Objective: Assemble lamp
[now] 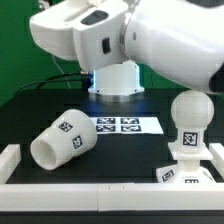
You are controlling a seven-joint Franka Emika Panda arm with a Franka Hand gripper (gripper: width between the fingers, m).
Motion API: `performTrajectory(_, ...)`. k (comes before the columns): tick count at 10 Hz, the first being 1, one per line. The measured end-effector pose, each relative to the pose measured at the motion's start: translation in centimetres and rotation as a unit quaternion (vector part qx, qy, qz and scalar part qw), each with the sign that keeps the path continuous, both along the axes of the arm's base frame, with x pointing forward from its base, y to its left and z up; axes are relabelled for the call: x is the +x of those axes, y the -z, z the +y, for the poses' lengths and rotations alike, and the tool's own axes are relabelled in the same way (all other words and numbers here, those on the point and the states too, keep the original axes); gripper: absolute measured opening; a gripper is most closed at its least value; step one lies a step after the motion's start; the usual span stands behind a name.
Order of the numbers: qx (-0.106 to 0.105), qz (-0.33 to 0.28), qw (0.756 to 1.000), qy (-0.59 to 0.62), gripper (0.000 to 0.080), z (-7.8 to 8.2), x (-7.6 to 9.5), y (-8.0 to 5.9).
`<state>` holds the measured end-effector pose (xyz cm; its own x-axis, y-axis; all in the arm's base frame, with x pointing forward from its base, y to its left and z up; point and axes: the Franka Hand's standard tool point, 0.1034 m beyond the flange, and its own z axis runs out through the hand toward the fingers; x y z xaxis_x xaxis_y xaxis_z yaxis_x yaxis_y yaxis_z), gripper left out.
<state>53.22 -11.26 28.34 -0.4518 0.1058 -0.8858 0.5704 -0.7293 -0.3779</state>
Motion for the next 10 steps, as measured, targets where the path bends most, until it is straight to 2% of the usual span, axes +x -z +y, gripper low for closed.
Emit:
performTrajectory(3, -0.022, -0.013, 0.999, 0.021, 0.0699, -4.2, -0.1, -3.0)
performTrajectory(5, -0.024, -0.024, 0.999, 0.019, 0.0699, -5.6, 0.0, -3.7)
performTrajectory(8, 0.029, -0.082, 0.995, 0.053, 0.0699, -5.6, -0.2, -4.0)
performTrajectory(9, -0.001, -0.098, 0.992, 0.075, 0.0699, -5.4, -0.7, -4.8)
performTrajectory(10, -0.058, -0.120, 0.985, 0.114, 0.0699, -5.4, -0.8, -5.9)
